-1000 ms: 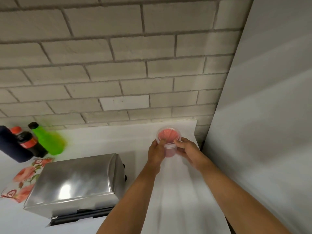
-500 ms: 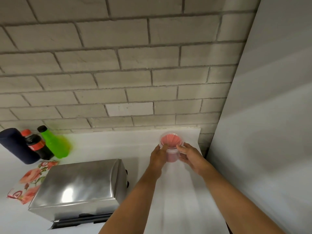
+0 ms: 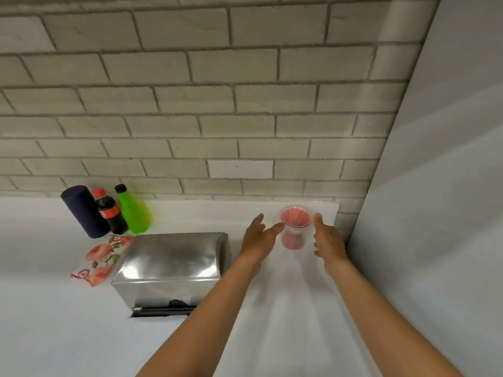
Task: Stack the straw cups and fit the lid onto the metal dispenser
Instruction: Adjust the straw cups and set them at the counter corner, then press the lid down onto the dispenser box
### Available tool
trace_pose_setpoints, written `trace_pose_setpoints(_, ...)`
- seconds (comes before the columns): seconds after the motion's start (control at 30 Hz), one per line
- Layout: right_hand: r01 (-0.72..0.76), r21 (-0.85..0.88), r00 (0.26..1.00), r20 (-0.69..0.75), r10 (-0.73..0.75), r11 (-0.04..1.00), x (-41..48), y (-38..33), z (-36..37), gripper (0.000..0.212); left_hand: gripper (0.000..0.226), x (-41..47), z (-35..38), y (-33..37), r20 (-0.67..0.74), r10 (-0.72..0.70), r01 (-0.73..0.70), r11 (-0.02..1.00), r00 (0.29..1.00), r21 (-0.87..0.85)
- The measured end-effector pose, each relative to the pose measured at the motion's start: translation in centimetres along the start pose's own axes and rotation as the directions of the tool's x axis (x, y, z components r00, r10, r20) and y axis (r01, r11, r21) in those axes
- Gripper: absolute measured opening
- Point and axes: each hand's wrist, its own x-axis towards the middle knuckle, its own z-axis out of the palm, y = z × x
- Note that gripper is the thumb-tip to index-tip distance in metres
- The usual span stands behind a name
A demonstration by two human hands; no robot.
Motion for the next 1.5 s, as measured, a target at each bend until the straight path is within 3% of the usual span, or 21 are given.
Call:
trace_pose_setpoints(0.17,0.015,-0.019,1.000,-0.020,-0.016,1.000,-5.2,-1.2,3.2,0.059,0.082,-3.7,-5.4,1.0,-0.060,0.143,-0.133,0.981,0.988,0.141)
trace_pose_setpoints(0.37,0.122,-0.036,0.982,0.152,-0.115,0.992,-11.5,-3.2,8.0,0.066,0.085,-7.4,-15.4,0.1,-0.073,0.345,-0.272,0.838,0.936,0.472)
trace_pose_setpoints(0.6,0.221,-0.111,0.935,0.308,-0.178,0.969,-17.5,-3.3,12.2,0.096,0.104,-9.9,-24.9,-2.8,-0.015,0.426,-0.257,0.574,0.905,0.777)
trace_pose_setpoints(0.73,0.279,-0.193,0.913,0.357,-0.198,0.940,-19.3,-2.7,13.6,0.113,0.124,-10.5,-28.0,-5.1,0.040,0.405,-0.249,0.480,0.914,0.841)
trace_pose_setpoints(0.8,0.315,-0.202,0.902,0.367,-0.227,0.927,-19.8,-2.4,14.3,0.116,0.128,-10.7,-28.9,-6.1,0.070,0.358,-0.250,0.488,0.931,0.836)
trace_pose_setpoints(0.9,0.364,-0.277,0.891,0.382,-0.245,0.889,-20.2,-2.2,15.3,0.126,0.132,-10.9,-29.6,-7.3,0.080,0.305,-0.266,0.635,0.949,0.725)
trace_pose_setpoints(0.97,0.381,-0.337,0.892,0.380,-0.245,0.861,-20.3,-2.1,16.0,0.129,0.132,-10.8,-29.8,-7.6,0.072,0.311,-0.273,0.673,0.948,0.687)
trace_pose_setpoints(1.2,0.398,-0.471,0.906,0.335,-0.258,0.787,-20.0,-1.8,18.0,0.116,0.113,-10.1,-29.4,-7.8,0.038,0.367,-0.259,0.576,0.929,0.775)
trace_pose_setpoints(1.5,0.416,-0.580,0.906,0.332,-0.263,0.701,-17.7,-2.5,17.7,0.115,0.117,-8.3,-27.9,-7.1,0.051,0.391,-0.260,0.501,0.919,0.825)
